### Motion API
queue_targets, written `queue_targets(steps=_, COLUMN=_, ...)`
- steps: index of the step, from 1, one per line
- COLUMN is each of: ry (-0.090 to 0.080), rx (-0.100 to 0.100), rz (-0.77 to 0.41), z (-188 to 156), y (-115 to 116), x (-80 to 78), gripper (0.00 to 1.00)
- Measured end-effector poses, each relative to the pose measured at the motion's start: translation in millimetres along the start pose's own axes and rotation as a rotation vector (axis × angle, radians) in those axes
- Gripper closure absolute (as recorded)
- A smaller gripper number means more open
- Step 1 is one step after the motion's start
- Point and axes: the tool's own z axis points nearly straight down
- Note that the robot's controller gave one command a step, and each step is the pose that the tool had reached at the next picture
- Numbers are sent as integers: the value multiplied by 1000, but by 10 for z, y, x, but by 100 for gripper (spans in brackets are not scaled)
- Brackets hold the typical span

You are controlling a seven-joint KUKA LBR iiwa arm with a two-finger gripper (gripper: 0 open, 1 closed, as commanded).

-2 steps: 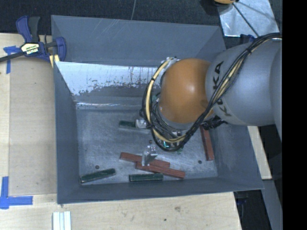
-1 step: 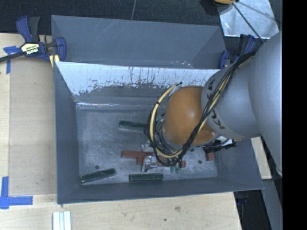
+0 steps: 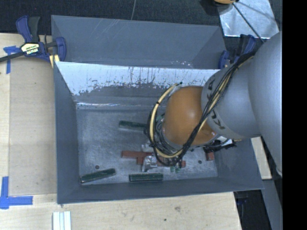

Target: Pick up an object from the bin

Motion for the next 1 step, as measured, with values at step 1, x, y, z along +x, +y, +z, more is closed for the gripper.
queue_targets(steps=1, ry=5, rx=3, rz=-241, z=-1345, y=106, x=-98, gripper=100)
